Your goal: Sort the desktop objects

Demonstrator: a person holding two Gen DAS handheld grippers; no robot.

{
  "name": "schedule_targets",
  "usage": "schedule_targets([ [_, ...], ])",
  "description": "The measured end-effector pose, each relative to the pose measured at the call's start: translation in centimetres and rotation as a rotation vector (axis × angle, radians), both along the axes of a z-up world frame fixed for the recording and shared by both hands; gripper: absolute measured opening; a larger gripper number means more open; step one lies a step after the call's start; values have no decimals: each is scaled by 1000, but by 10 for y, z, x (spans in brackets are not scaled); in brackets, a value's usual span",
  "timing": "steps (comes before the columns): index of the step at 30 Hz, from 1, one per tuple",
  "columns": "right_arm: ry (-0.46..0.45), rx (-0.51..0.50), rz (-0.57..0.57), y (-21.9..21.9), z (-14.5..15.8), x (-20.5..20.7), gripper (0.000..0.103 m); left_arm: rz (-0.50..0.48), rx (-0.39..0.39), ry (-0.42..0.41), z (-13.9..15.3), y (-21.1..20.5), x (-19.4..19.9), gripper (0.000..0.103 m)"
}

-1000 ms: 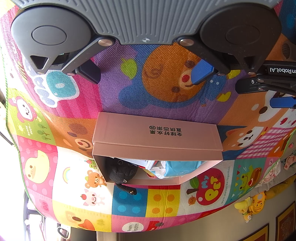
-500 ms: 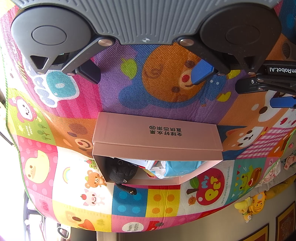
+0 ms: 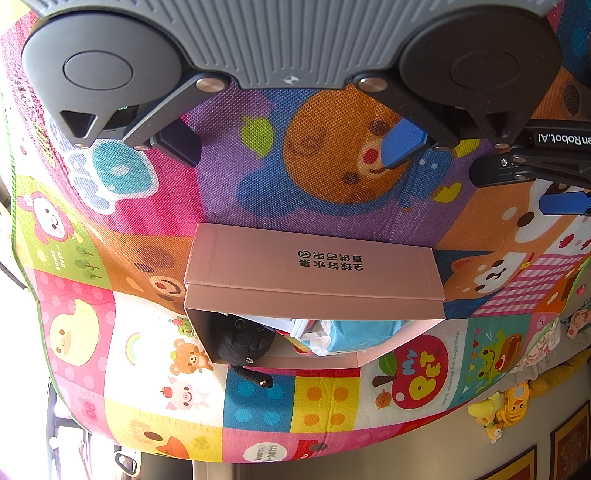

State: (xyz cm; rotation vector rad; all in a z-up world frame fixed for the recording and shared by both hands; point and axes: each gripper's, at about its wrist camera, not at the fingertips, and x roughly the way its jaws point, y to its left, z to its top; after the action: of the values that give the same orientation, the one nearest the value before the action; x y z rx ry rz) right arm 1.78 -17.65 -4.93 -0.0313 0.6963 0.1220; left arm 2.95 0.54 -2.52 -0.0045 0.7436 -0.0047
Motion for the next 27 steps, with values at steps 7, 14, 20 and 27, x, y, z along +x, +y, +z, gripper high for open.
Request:
schedule_targets([
  [7,0,0,0,0,0,0,103,0,0,-1,0,0,0,103],
  [14,0,0,0,0,0,0,103,0,0,-1,0,0,0,103],
  [20,0,0,0,0,0,0,103,-3,-3,3,0,1,0,103],
  [27,0,0,0,0,0,0,103,-6,-7,5,1,3,0,103],
])
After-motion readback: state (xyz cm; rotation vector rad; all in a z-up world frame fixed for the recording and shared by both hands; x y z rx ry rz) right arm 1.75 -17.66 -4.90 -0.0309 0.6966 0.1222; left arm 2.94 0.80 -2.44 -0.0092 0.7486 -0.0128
